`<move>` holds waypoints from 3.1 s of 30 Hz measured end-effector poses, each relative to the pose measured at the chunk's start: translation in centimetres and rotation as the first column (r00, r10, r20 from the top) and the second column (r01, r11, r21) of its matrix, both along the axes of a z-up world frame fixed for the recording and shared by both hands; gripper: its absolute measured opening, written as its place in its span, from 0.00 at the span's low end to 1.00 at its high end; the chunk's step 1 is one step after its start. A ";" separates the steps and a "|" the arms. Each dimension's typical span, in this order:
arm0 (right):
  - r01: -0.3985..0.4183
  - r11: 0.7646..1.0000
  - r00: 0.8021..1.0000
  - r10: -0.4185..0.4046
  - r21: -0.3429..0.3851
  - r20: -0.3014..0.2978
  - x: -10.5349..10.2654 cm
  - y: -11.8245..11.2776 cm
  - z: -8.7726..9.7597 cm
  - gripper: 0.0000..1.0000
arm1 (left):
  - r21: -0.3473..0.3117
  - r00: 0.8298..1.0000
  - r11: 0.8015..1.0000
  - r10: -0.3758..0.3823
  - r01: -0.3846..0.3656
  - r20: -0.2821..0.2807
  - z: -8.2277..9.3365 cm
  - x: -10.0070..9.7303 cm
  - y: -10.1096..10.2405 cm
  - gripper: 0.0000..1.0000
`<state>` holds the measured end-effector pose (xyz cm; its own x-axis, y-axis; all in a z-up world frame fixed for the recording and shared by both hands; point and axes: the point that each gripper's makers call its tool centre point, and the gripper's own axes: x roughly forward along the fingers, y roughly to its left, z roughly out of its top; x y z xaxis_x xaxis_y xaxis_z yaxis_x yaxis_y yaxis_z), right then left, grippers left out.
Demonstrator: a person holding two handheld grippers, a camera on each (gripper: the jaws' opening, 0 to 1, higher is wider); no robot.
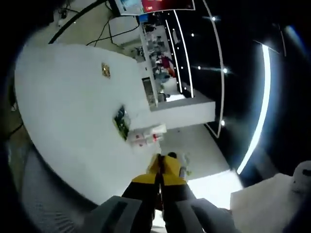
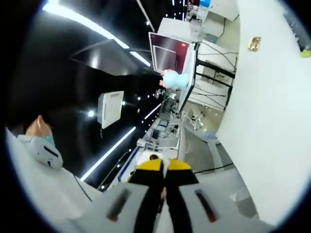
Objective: Arrange the skincare products in the storage area until every visible bottle or jar stands upright without overlapping.
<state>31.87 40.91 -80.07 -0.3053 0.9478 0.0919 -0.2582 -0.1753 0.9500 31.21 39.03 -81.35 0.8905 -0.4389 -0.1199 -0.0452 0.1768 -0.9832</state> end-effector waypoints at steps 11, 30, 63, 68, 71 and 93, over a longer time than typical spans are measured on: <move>-0.037 0.991 0.995 0.048 0.129 -0.089 -1.2 2.1 1.1 0.02 | 0.186 0.999 0.982 -0.046 0.043 0.009 0.5 0.3 -0.8 0.03; 0.227 0.974 0.970 -0.224 0.017 -0.096 5.2 -5.2 -0.7 0.11 | 0.218 0.996 0.973 -0.090 0.082 0.025 2.1 6.3 1.4 0.01; 0.548 0.752 0.834 -0.524 -0.365 0.171 -0.4 -22.6 -3.4 0.15 | 0.202 0.936 0.916 -0.327 0.347 -0.128 -10.8 27.9 -1.0 0.01; 0.537 0.736 0.840 -0.513 -0.412 0.177 -2.2 -23.4 -3.4 0.16 | 0.139 0.947 0.939 -0.297 0.313 -0.123 -12.1 31.3 -1.4 0.01; 0.530 0.729 0.844 -0.503 -0.434 0.187 -2.9 -23.8 -3.5 0.16 | 0.125 0.947 0.943 -0.291 0.308 -0.139 -13.3 32.5 -1.3 0.01; 0.543 0.697 0.832 -0.525 -0.469 0.183 -2.8 -24.3 -3.9 0.17 | 0.178 0.864 0.858 -0.431 0.482 -0.260 -15.7 34.9 -1.9 0.01</move>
